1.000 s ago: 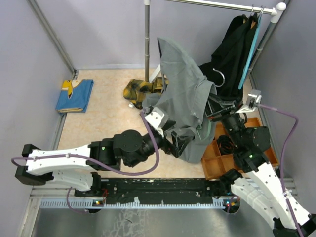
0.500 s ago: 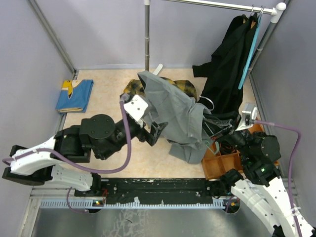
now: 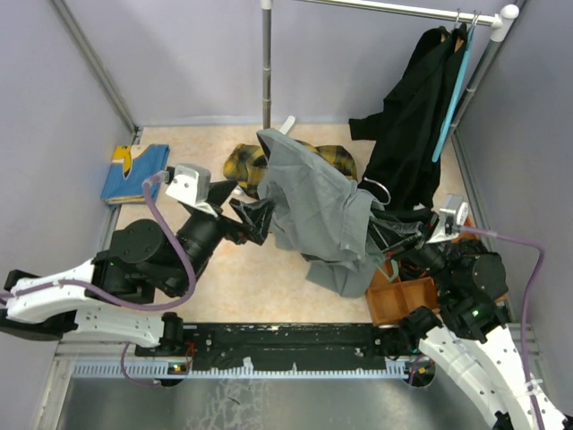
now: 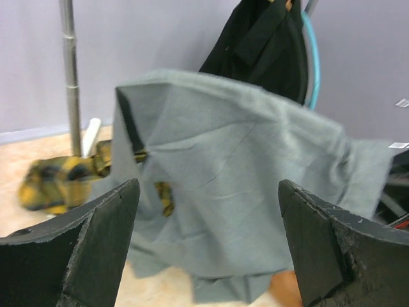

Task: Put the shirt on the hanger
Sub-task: Hang the shirt on the hanger.

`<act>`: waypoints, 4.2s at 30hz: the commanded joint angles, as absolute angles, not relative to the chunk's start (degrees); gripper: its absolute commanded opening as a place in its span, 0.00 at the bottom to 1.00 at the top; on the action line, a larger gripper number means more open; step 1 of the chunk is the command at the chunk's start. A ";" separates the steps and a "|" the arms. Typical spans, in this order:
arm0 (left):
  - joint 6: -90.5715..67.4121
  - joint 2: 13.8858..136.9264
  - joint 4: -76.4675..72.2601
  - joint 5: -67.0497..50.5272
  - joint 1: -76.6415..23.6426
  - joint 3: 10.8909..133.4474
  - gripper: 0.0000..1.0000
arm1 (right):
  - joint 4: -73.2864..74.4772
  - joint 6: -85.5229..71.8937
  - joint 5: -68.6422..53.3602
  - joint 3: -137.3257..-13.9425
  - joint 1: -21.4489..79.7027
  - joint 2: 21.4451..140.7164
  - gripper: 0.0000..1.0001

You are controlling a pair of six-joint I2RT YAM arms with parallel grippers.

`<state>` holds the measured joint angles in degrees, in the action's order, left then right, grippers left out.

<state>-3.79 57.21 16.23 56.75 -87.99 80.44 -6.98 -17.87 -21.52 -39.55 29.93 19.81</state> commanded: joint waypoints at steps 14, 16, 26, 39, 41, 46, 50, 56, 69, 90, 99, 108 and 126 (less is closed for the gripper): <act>-28.55 73.35 10.30 46.80 -79.23 87.85 0.87 | -19.26 -21.01 -20.40 -38.45 29.65 19.90 0.00; -31.95 72.84 10.61 39.37 -74.74 86.48 0.87 | -19.08 -20.92 -20.39 -38.50 29.62 19.85 0.00; -31.76 70.06 2.34 32.21 -71.63 79.84 0.74 | -18.64 -21.39 -20.74 -38.23 29.62 19.76 0.00; -28.78 69.17 -6.64 26.69 -70.32 76.05 0.33 | -19.69 -23.01 -20.74 -37.32 29.62 19.77 0.00; -28.06 69.08 -7.88 26.17 -70.27 75.74 0.22 | -19.69 -23.20 -20.62 -37.12 29.62 19.70 0.00; -27.27 69.25 -7.27 25.71 -70.28 76.25 0.00 | -18.38 -22.87 -19.05 -37.00 29.62 19.91 0.00; -25.90 70.99 -4.61 23.49 -70.28 78.91 0.00 | -17.16 -22.52 -18.90 -37.49 29.65 20.87 0.00; -23.72 76.40 1.49 17.35 -70.28 87.00 0.00 | -17.12 -22.15 -18.69 -36.93 29.62 21.88 0.00; -24.10 81.30 7.96 8.13 -71.86 93.36 0.00 | -17.07 -20.46 -12.19 -36.80 29.63 23.01 0.00; -24.05 87.88 13.98 2.85 -76.07 98.29 0.00 | -21.92 -21.12 -4.88 -35.75 29.67 23.96 0.00; -22.61 83.16 13.98 12.63 -76.05 93.72 0.51 | -33.98 -30.30 -2.75 -33.52 29.64 24.51 0.00; -18.72 76.92 13.62 14.20 -76.07 90.98 0.68 | -52.17 -37.25 3.15 -30.98 29.62 30.63 0.00; -27.54 60.66 -4.66 25.21 -76.03 62.03 0.62 | -67.30 -37.69 9.65 -49.25 29.64 50.05 0.00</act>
